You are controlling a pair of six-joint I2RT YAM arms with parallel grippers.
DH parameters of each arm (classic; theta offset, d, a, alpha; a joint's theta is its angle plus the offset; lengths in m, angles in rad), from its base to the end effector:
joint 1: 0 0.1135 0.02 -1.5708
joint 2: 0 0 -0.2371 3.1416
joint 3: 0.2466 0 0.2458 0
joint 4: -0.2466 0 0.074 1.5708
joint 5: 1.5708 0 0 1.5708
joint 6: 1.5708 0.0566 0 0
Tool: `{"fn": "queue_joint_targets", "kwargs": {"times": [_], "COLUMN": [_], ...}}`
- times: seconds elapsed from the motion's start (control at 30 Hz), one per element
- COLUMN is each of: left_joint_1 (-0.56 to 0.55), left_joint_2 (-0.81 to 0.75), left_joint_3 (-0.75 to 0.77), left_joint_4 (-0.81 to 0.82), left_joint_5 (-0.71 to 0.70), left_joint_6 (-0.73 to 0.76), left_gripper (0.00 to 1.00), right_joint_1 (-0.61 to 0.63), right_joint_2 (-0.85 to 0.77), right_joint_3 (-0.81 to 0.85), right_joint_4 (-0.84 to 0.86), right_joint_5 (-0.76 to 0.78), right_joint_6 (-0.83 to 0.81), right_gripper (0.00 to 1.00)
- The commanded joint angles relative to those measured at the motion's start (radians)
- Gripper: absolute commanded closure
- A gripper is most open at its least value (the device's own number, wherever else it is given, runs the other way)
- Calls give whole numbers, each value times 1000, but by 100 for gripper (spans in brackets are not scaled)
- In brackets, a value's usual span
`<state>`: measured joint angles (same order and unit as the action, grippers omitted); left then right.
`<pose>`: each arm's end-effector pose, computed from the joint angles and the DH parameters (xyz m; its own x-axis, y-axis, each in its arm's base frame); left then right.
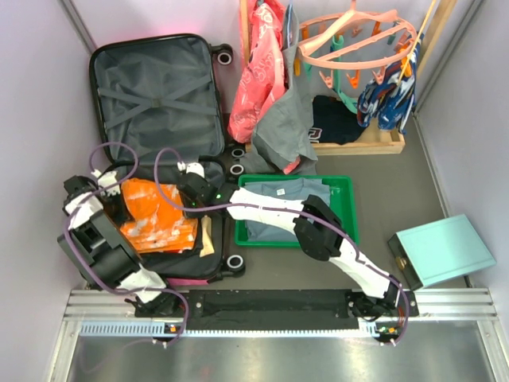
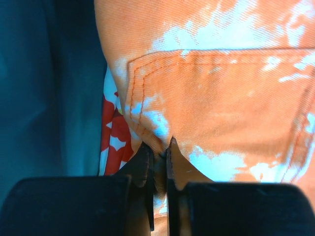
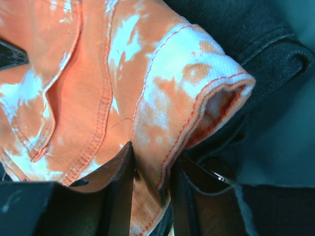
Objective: Open, take out, and arrange the luggage
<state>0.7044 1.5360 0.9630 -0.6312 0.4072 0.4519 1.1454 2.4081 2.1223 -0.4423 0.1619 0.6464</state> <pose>0.2353 0.1705 0.1540 -0.8524 -0.1982 -0.4839 -0.1270 0.9762 -0.1761 0.2306 0.4869 0.1762 -0.7308 -0.1725 -0.6605 -0.5126 0.7777 0.3640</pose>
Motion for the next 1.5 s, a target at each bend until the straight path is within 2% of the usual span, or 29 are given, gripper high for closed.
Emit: {"fn": "queue_joint_targets", "kwargs": {"times": [0.0, 0.13, 0.43, 0.57, 0.7, 0.83, 0.93, 0.97, 1.03, 1.07, 1.17, 1.23, 1.27, 1.37, 1.47], "left_joint_1": [0, 0, 0, 1, -3, -39, -161, -266, -391, -490, -615, -684, -766, -905, -1016], "left_joint_2": [-129, -238, -347, -381, -418, -418, -416, -415, -410, -406, -372, -327, -312, -241, -179], "left_joint_3": [13, 54, 126, 151, 152, 167, 158, 155, 154, 155, 200, 233, 240, 244, 230], "left_joint_4": [-58, -91, -154, -180, -179, -235, -252, -231, -205, -196, -200, -202, -202, -185, -116], "left_joint_5": [61, 50, 97, 200, 303, 401, 371, 343, 254, 252, 283, 250, 210, 183, 162], "left_joint_6": [34, 42, 39, 44, 24, 16, -7, -39, -73, -85, -79, -88, -96, -117, -160], "left_gripper": [100, 100, 100, 100, 100, 100, 100, 100, 100, 100, 100, 100, 100, 100, 100], "right_joint_1": [22, 40, 56, 56, 45, -13, -76, -94, -140, -154, -228, -298, -327, -404, -472], "right_joint_2": [-105, -153, -231, -294, -424, -550, -665, -693, -753, -806, -921, -975, -1030, -1099, -1115], "right_joint_3": [18, 18, -12, -35, -99, -200, -326, -359, -462, -491, -605, -695, -728, -867, -933], "right_joint_4": [36, 39, 62, 73, 68, 36, 16, 11, -7, -21, -73, -87, -82, -61, -58], "right_joint_5": [106, 163, 197, 192, 202, 108, 59, 54, 62, 70, 88, 67, 51, 11, -16], "right_joint_6": [-114, -174, -225, -229, -264, -260, -254, -255, -272, -281, -295, -300, -301, -367, -430], "right_gripper": [100, 100, 100, 100, 100, 100, 100, 100, 100, 100, 100, 100, 100, 100, 100]}}
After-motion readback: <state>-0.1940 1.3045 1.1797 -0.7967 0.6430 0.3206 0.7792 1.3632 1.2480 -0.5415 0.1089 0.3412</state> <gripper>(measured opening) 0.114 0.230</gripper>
